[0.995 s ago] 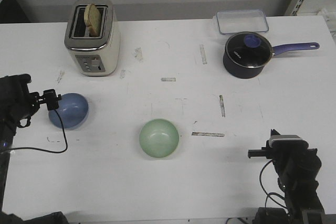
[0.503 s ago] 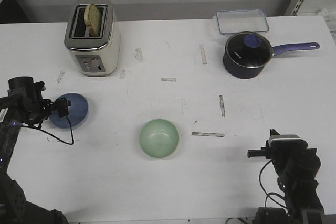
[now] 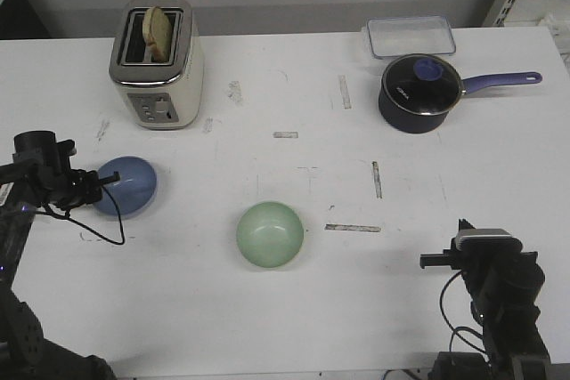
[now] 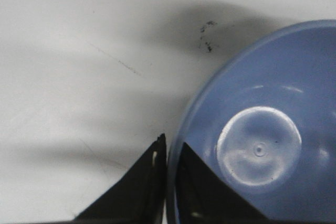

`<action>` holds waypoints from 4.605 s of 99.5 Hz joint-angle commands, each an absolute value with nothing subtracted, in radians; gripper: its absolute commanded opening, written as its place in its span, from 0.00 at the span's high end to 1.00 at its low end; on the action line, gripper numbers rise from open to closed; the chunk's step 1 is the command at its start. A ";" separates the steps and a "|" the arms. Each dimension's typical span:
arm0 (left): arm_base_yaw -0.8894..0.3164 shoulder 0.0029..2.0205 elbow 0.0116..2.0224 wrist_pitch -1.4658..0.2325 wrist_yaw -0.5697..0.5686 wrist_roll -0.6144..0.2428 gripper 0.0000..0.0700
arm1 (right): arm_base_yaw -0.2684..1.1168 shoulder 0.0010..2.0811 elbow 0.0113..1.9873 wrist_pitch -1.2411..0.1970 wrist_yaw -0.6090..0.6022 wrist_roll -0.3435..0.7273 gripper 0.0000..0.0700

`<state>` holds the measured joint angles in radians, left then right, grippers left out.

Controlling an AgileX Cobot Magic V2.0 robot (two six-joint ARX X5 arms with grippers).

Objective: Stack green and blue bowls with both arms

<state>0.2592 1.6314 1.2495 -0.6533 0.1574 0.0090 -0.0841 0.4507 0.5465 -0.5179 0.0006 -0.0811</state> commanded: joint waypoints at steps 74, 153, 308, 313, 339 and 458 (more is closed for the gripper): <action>-0.389 1.455 1.465 -0.787 0.226 -0.072 1.00 | -0.083 0.453 0.547 -0.465 0.000 -0.066 1.00; -0.575 1.674 1.465 -0.793 0.226 -0.065 0.75 | -0.083 0.453 0.547 -0.465 0.000 -0.067 1.00; -0.006 0.453 0.572 -0.234 -0.068 0.013 1.00 | -0.082 0.452 0.547 -0.471 -0.004 -0.041 1.00; 0.009 0.412 0.543 -0.240 -0.068 0.015 1.00 | -0.082 0.452 0.547 -0.470 -0.006 -0.041 1.00; 0.022 0.331 0.507 -0.259 -0.068 0.012 1.00 | -0.083 0.452 0.547 -0.464 -0.019 -0.042 1.00; -0.051 -0.001 0.180 -0.117 -0.068 0.012 1.00 | -0.083 0.452 0.547 -0.463 -0.019 -0.042 1.00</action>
<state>-0.0544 0.0418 0.2264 -0.1432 -0.0692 0.0101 -0.0841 0.4507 0.5465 -0.4744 -0.0193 -0.0517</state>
